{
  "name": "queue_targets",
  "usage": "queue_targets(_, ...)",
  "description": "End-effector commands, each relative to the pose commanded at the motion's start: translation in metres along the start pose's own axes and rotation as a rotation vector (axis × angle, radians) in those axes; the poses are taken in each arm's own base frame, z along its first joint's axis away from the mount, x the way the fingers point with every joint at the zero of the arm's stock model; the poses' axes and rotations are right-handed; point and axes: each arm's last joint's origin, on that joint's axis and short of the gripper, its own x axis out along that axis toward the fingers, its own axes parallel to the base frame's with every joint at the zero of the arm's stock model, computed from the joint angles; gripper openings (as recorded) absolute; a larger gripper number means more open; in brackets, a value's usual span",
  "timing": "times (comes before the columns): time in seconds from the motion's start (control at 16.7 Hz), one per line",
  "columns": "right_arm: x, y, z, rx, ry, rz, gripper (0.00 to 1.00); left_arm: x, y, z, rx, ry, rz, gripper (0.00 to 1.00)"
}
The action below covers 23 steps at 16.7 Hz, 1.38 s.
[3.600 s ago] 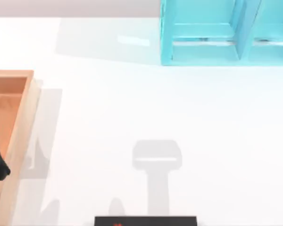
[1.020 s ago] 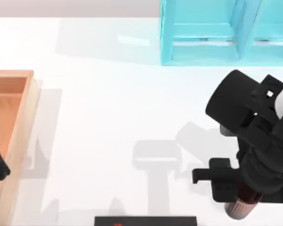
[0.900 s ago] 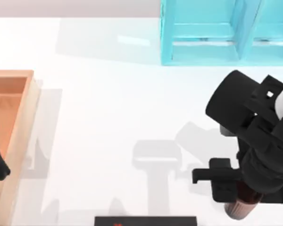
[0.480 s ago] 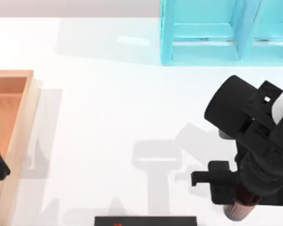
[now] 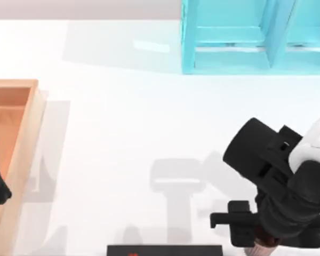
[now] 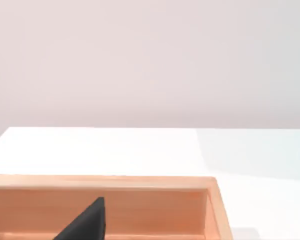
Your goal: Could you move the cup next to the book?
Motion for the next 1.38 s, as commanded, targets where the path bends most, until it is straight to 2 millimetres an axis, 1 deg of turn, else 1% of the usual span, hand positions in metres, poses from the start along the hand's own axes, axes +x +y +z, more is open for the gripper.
queue_targets(0.24, 0.0004, 0.0000, -0.0001, 0.000, 0.000, 0.000, 0.00, 0.0000, 0.0000, 0.0000, 0.000, 0.000, 0.000, 1.00)
queue_targets(1.02, 0.0004, 0.0000, -0.0001, 0.000, 0.000, 0.000, 0.98, 0.0000, 0.0000, 0.0000, 0.000, 0.000, 0.000, 1.00)
queue_targets(1.08, 0.0004, 0.0000, -0.0001, 0.000, 0.000, 0.000, 1.00, 0.0000, 0.0000, 0.0000, 0.000, 0.000, 0.000, 1.00)
queue_targets(1.38, 0.0004, 0.0000, -0.0001, 0.000, 0.000, 0.000, 1.00, 0.0000, 0.0000, 0.0000, 0.000, 0.000, 0.000, 1.00)
